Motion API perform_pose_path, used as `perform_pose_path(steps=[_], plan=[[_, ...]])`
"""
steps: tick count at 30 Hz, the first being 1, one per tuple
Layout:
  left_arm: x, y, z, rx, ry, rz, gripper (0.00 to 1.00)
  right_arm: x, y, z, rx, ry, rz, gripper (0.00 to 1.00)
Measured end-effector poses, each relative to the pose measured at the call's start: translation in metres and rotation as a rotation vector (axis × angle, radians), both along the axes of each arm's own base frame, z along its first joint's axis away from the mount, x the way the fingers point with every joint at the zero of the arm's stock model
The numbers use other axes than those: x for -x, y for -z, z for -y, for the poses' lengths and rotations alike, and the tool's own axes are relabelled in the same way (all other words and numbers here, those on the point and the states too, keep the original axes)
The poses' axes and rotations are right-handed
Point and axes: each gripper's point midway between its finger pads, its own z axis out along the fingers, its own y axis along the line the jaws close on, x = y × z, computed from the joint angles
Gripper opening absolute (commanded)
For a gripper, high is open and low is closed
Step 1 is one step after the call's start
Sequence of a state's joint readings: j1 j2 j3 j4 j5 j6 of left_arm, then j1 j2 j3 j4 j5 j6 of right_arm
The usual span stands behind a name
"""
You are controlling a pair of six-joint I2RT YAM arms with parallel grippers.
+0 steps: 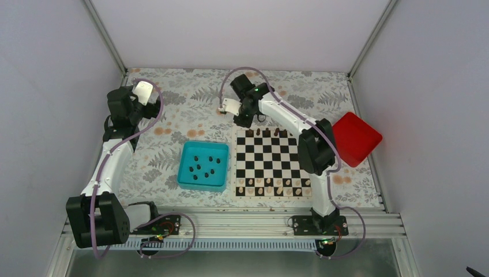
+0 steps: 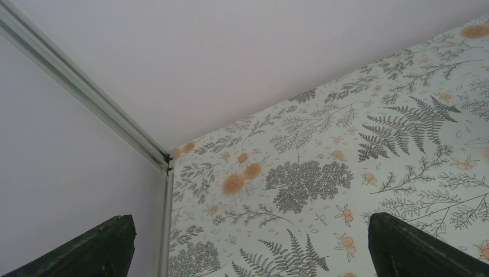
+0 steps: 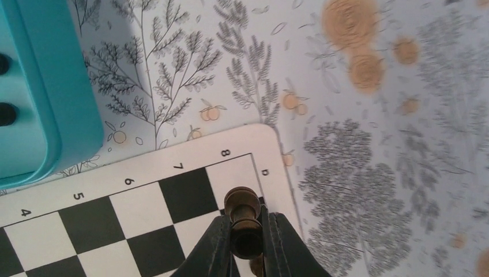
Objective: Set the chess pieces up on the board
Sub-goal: Place the chess piece on the chessboard.
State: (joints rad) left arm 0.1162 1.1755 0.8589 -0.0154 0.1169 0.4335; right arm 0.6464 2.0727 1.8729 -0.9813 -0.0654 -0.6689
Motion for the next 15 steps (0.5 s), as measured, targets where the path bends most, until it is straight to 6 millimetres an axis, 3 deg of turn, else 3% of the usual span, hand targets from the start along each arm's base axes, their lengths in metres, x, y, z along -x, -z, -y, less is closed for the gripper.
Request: perform_pose_path(steps=[9,15], plan=[[0.000,0.000,0.000,0.000,0.000,0.000,1.00,0.009,0.061,0.005,0.078,-0.019,-0.109,0.07],[0.000,0.000,0.000,0.000,0.000,0.000,1.00,0.010,0.076,0.006,0.098,-0.019,-0.130,0.07]])
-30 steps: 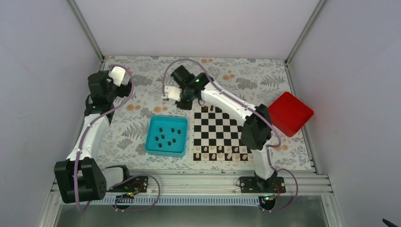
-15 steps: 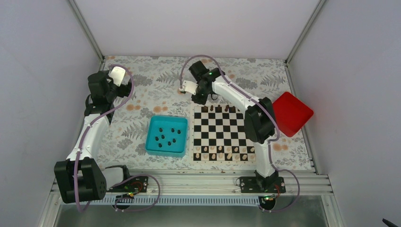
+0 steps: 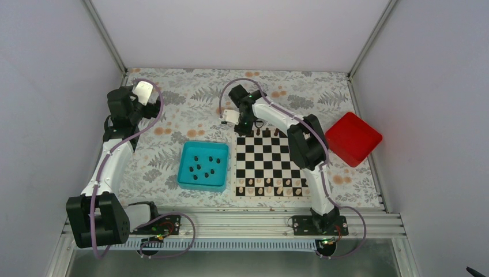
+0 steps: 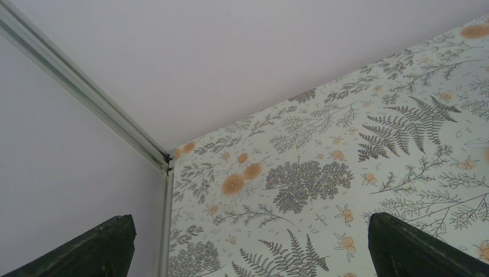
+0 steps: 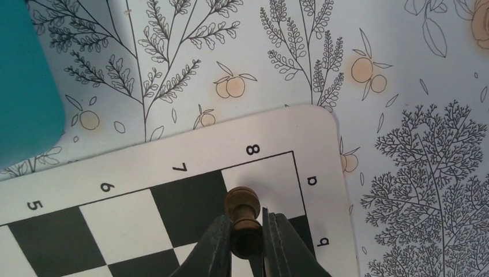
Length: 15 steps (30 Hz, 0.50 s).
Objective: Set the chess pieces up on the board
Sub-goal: Place the chess piece on the chessboard.
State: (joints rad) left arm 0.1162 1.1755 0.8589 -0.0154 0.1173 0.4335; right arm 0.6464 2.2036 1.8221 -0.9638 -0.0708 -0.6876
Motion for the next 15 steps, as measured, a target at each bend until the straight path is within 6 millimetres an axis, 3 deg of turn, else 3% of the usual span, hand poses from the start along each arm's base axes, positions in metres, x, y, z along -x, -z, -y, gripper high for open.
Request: perform_pose_path(steps=[15], plan=[[0.000,0.000,0.000,0.000,0.000,0.000,1.00,-0.006,0.011,0.002,0.007,0.009,0.000,0.07]])
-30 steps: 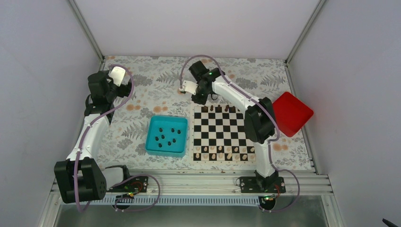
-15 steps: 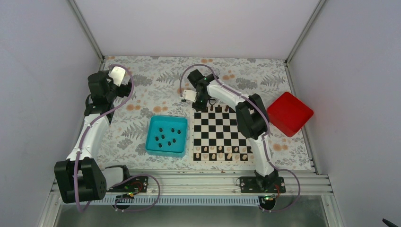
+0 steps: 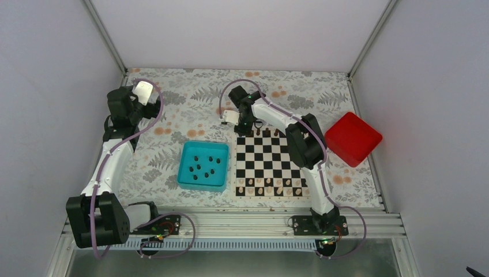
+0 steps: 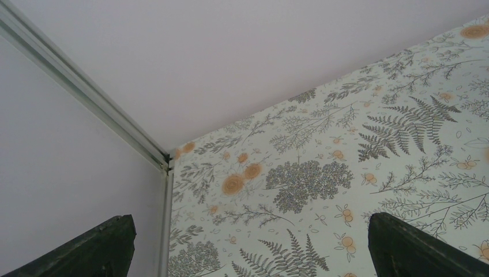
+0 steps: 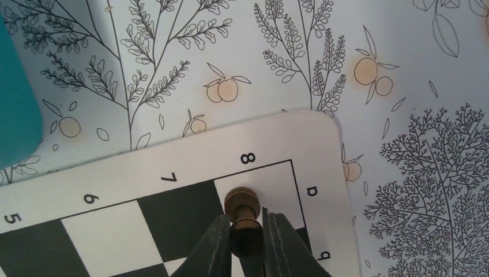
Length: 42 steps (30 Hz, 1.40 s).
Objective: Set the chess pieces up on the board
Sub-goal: Place the chess piece on the chessboard.
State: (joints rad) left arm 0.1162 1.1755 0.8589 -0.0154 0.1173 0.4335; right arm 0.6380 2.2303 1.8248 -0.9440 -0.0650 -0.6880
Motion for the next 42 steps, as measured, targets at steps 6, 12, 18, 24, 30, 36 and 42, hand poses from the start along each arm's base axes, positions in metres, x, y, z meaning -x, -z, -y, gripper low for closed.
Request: perform_pose_path(steps=[6,12,18,24,30,36,42], plan=[[0.000,0.000,0.000,0.000,0.000,0.000,1.00,0.000,0.000,0.000,-0.001,0.000,0.001,0.07],[0.000,0.000,0.000,0.000,0.000,0.000,1.00,-0.003,0.000,0.001,-0.001,0.004,0.007,0.07],[0.000,0.000,0.000,0.000,0.000,-0.001,1.00,-0.005,0.000,0.001,0.000,0.007,0.006,0.16],[0.000,0.000,0.000,0.000,0.000,-0.001,1.00,-0.007,0.001,0.001,0.003,0.000,0.012,0.34],[0.000,0.000,0.000,0.000,0.000,-0.001,1.00,-0.012,-0.012,-0.006,-0.018,-0.006,0.041,0.39],[0.000,0.000,0.000,0.000,0.000,-0.001,1.00,0.008,-0.054,-0.034,-0.059,-0.074,0.106,0.41],[0.000,0.000,0.000,0.000,0.000,-0.001,1.00,0.081,-0.082,-0.102,-0.113,-0.263,0.135,0.41]])
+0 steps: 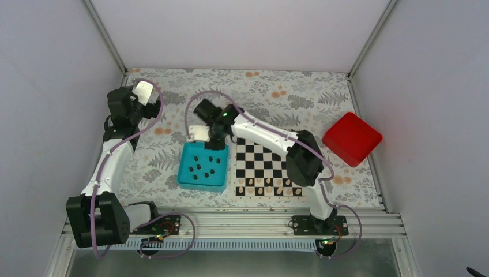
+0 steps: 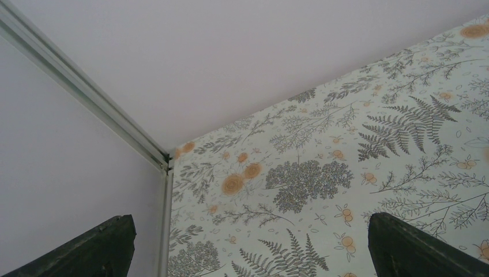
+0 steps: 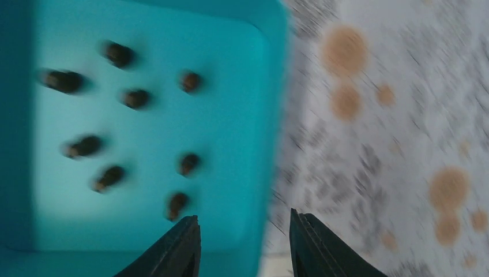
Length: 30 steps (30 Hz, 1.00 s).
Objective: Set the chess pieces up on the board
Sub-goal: Pick up the chess piece from the storage box.
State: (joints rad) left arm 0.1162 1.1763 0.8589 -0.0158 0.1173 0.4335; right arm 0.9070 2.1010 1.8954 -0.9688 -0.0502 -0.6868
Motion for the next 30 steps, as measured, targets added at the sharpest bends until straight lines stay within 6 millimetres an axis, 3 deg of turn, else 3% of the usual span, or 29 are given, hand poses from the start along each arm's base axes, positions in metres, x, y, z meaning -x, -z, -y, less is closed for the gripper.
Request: perform_pose_path(steps=[3,6,17,30], plan=[[0.000,0.000,0.000,0.000,0.000,0.000,1.00,0.039,0.001,-0.027,-0.003,-0.092,-0.014,0.39],[0.000,0.000,0.000,0.000,0.000,0.000,1.00,0.054,0.004,-0.042,-0.011,-0.131,-0.021,0.38],[0.000,0.000,0.000,0.000,0.000,0.000,1.00,0.044,0.053,-0.056,0.028,-0.104,-0.061,0.36],[0.000,0.000,0.000,0.000,0.000,0.000,1.00,0.039,0.054,-0.072,-0.022,-0.105,-0.056,0.36]])
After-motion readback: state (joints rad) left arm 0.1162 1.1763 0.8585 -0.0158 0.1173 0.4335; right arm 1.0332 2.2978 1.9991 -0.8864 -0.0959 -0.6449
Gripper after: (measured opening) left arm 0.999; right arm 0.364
